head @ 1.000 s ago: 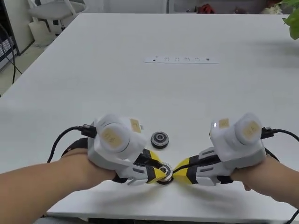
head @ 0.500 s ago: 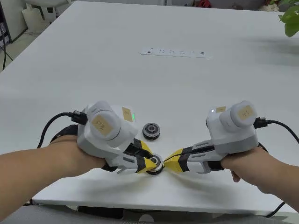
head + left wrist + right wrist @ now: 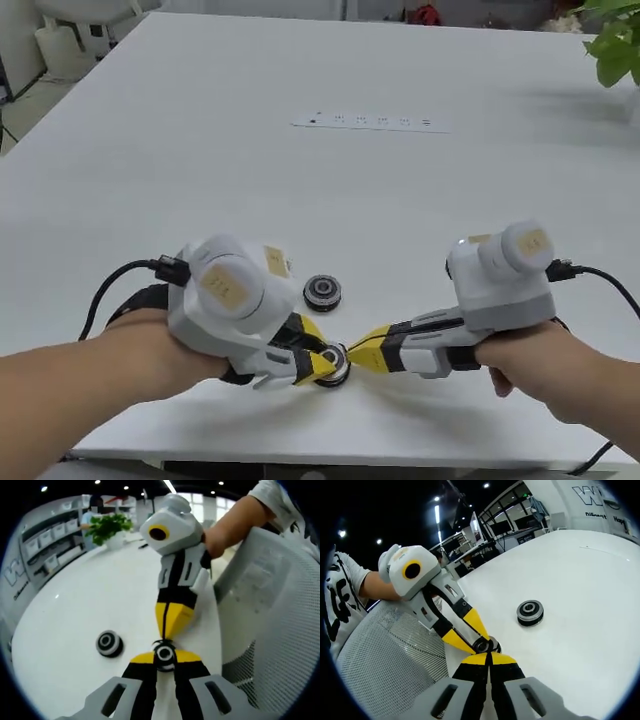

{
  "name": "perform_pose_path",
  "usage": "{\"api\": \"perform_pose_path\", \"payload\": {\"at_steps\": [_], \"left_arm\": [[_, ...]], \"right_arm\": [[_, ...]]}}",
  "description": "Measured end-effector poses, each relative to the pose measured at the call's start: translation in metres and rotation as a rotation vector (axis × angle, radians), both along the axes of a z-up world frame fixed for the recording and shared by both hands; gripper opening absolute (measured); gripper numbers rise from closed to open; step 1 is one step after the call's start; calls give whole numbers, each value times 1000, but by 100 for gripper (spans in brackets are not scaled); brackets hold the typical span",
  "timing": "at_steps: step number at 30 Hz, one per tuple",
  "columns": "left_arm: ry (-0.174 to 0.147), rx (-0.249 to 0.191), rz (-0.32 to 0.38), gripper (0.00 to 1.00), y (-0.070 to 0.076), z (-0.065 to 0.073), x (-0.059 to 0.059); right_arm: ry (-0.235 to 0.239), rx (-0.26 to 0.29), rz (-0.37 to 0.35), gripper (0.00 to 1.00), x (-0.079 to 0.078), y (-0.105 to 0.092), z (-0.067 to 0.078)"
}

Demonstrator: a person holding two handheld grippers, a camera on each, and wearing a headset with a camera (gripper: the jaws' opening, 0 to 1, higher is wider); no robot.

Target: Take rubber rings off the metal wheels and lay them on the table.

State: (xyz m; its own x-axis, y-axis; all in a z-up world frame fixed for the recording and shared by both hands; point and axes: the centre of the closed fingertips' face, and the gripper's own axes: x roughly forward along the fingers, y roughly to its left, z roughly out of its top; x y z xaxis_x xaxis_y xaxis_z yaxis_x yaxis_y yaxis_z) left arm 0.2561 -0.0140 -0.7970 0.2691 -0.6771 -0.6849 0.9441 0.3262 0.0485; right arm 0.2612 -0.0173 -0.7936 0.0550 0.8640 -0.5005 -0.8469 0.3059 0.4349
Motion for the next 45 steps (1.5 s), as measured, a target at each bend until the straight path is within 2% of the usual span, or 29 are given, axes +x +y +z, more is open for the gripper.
{"api": "perform_pose_path", "payload": {"at_steps": [7,12,14,19,21,30,34,36,38,39,45], "left_arm": [[4,0,-8,11,-1,0,0],[8,0,-15,11,-1,0,1],[8,0,-15,11,-1,0,1],[8,-1,-18,12,-1,0,1],[8,-2,-19,12,-1,0,1],[11,-5,-33,13,-1,0,1],[-14,9,-72,14,-1,0,1],[-8,7,-67,14,-1,0,1],[-3,9,-67,16,-1,1,1],[17,3,-66,18,-1,2,-1],[-6,-15,-85,28,4,15,-6]], "right_arm": [[-31,-21,27,0,-3,4,4],[-22,-24,28,0,-3,3,5],[-34,-29,34,0,-5,4,6],[-22,16,48,0,-8,12,16],[-37,9,51,0,-7,14,18],[-66,-35,26,0,1,6,11],[-67,-40,26,0,1,5,8],[-66,-36,30,0,1,6,8],[-67,-34,26,0,1,6,8],[-64,-27,23,0,1,6,10],[-67,-10,20,0,2,6,13]]}}
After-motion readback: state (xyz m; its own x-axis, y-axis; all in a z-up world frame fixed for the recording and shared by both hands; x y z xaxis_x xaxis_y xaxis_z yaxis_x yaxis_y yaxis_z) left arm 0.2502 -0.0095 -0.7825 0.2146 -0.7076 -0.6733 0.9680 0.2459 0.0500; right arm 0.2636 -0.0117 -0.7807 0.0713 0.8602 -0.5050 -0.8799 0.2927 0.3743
